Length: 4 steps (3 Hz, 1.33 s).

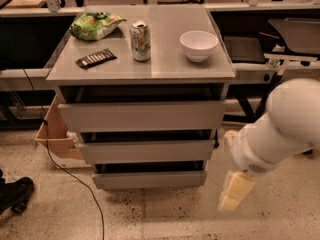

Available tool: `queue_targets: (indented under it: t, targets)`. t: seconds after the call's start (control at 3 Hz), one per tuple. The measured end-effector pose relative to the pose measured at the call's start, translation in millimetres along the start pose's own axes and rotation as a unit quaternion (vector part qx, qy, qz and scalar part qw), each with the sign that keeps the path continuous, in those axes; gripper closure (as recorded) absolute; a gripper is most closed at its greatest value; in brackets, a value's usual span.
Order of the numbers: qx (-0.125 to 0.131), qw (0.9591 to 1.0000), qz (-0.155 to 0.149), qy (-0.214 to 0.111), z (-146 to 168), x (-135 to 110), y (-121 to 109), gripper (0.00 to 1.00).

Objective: Open middle drawer

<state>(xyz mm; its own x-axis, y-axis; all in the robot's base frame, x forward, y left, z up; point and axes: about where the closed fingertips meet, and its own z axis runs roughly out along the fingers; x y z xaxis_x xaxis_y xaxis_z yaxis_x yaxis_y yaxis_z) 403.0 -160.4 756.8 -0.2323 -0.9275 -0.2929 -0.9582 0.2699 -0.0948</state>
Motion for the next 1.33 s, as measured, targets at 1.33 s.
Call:
queue_targets:
  t: [1.33]
  targets:
    - [-0.020,0.9956,0.005,-0.091,203.5,-50.6,28.2,0.00]
